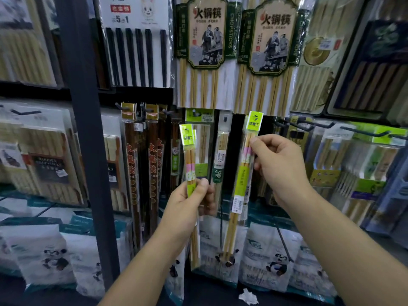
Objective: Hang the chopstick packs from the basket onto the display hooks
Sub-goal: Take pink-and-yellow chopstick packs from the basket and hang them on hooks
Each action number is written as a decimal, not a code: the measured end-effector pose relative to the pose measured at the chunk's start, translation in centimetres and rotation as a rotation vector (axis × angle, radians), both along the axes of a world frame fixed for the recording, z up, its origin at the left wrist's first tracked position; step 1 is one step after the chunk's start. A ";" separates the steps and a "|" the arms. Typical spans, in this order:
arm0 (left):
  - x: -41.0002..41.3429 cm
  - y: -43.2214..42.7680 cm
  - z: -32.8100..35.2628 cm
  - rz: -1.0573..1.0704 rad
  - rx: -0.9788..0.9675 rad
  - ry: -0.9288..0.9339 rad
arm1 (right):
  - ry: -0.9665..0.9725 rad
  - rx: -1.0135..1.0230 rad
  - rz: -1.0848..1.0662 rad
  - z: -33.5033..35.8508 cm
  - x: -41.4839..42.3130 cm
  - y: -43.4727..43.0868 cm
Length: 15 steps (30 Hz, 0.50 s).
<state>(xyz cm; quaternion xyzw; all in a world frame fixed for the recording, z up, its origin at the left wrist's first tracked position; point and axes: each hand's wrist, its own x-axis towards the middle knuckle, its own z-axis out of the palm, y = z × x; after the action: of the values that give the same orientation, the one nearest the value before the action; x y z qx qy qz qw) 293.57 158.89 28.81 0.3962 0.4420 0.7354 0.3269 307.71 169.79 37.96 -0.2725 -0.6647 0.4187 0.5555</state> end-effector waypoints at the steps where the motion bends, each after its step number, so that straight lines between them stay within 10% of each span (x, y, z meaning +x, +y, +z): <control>1: 0.0 0.1 0.0 -0.004 0.000 -0.007 | -0.006 0.015 -0.009 0.0 0.1 0.2; 15: -0.2 0.5 -0.1 -0.142 0.054 -0.133 | -0.078 -0.022 -0.047 -0.5 0.1 1.2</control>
<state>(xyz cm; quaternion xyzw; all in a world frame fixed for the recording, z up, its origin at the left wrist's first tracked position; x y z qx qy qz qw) 293.32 159.37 28.68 0.3855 0.3704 0.7466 0.3959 307.81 171.00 37.42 -0.3102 -0.6747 0.4020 0.5357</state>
